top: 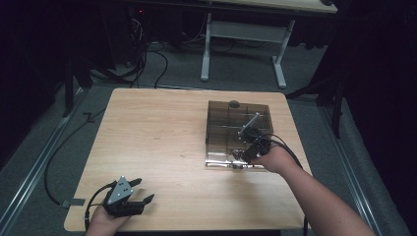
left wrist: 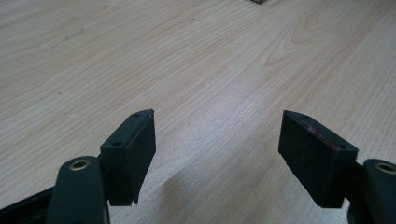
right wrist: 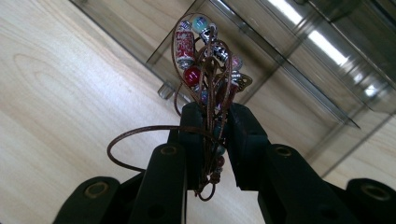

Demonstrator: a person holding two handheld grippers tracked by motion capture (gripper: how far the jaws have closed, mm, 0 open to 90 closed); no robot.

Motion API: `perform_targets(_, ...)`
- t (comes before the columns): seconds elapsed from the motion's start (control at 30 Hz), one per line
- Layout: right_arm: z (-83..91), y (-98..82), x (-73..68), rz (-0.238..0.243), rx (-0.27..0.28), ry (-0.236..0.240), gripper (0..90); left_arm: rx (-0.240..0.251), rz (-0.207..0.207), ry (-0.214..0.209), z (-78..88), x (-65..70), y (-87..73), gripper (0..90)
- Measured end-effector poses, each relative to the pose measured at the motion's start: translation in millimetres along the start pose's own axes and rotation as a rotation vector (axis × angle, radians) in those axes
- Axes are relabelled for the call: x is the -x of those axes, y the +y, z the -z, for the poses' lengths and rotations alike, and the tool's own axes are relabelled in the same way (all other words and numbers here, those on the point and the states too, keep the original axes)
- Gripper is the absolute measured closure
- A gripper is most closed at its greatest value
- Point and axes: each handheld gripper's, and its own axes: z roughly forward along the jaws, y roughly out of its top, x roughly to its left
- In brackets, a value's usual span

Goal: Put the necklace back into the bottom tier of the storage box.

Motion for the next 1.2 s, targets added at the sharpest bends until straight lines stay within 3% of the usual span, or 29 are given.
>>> perform_targets(0.47,-26.9,19.4,6.4,-0.005,-0.063,0.0,76.8,-0.003,0.0,0.0,-0.4,-0.1,0.2,28.0)
perform_targets(0.8,-40.9,28.3,5.1,0.018,-0.084,-0.045,76.5,-0.001,-0.002,0.002,-0.6,0.3,0.1,28.0)
perform_targets(0.83,-41.9,28.8,0.7,-0.041,-0.103,-0.054,76.5,0.0,-0.001,0.002,-0.5,0.3,0.1,28.0)
perform_targets(0.87,-45.0,30.5,4.0,0.02,-0.088,-0.062,76.4,0.0,-0.002,0.002,-0.5,0.4,0.1,28.0)
perform_targets(0.9,-46.4,30.5,0.3,-0.036,-0.109,-0.065,76.4,-0.002,-0.003,0.0,-0.2,0.3,0.2,28.0)
perform_targets(0.93,-48.4,31.2,-0.2,-0.039,-0.112,-0.066,76.3,-0.001,-0.003,0.0,-0.2,0.3,0.1,28.0)
perform_targets(0.97,-52.5,32.3,3.4,0.02,-0.105,-0.074,76.0,0.0,-0.003,-0.001,-0.1,0.3,0.1,27.9)
perform_targets(1.07,-53.6,32.9,3.5,0.023,-0.109,-0.072,74.9,0.0,-0.002,-0.001,-0.1,0.1,0.1,27.9)
perform_targets(1.17,-51.0,32.5,4.0,0.001,-0.109,-0.05,67.1,0.0,-0.001,-0.002,-0.1,0.0,0.1,27.9)
perform_targets(1.2,-46.1,31.0,1.2,-0.048,-0.113,-0.044,64.0,0.001,-0.001,-0.003,-0.1,-0.1,0.1,27.9)
